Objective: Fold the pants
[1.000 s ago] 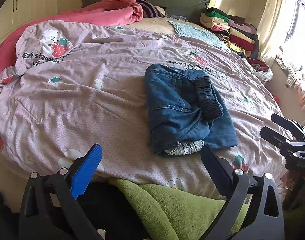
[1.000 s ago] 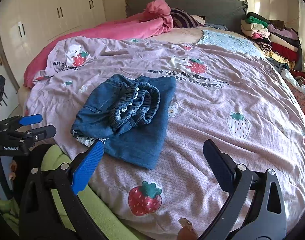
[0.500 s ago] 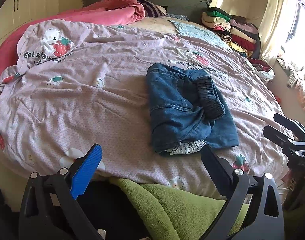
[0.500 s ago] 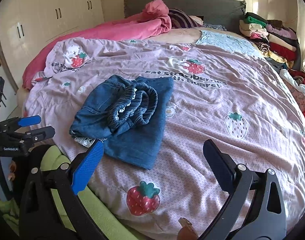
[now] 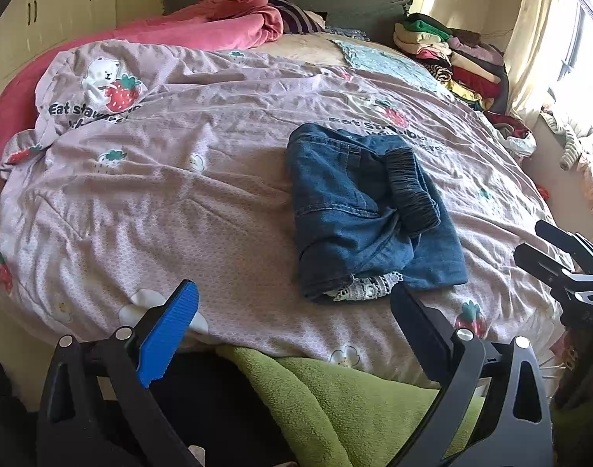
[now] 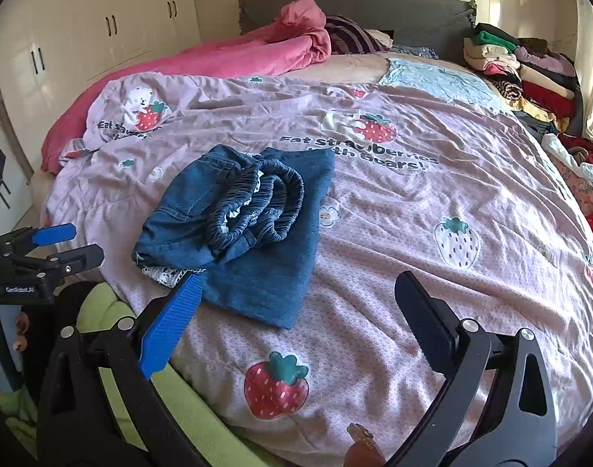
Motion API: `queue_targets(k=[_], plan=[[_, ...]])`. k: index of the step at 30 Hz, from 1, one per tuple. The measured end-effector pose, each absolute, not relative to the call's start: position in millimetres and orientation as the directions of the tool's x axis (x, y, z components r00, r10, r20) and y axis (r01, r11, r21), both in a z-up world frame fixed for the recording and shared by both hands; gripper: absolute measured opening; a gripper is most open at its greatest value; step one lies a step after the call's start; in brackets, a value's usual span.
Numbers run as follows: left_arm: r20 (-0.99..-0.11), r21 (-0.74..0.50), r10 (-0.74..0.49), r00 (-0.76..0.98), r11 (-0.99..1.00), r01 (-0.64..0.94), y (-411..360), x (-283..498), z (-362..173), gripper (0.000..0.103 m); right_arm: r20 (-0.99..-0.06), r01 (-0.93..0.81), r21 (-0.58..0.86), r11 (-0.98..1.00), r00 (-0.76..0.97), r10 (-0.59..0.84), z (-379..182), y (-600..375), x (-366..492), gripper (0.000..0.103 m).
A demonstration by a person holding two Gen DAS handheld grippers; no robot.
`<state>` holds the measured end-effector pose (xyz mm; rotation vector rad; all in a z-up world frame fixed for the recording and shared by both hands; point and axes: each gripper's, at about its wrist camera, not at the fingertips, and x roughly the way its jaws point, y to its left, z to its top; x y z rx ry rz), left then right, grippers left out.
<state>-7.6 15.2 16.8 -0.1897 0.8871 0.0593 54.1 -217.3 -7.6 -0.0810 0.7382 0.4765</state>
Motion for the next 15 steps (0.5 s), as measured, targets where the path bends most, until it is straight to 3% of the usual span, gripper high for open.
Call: queue_targets(k=[15], plan=[[-0.781, -0.132, -0.024, 0.624, 0.983, -0.127, 10.9, -7.8, 16.2, 0.099, -0.663, -0.435, 0.087, 0.896, 0.646, 0.378, -6.0, -217.4, 53.0, 0.094]])
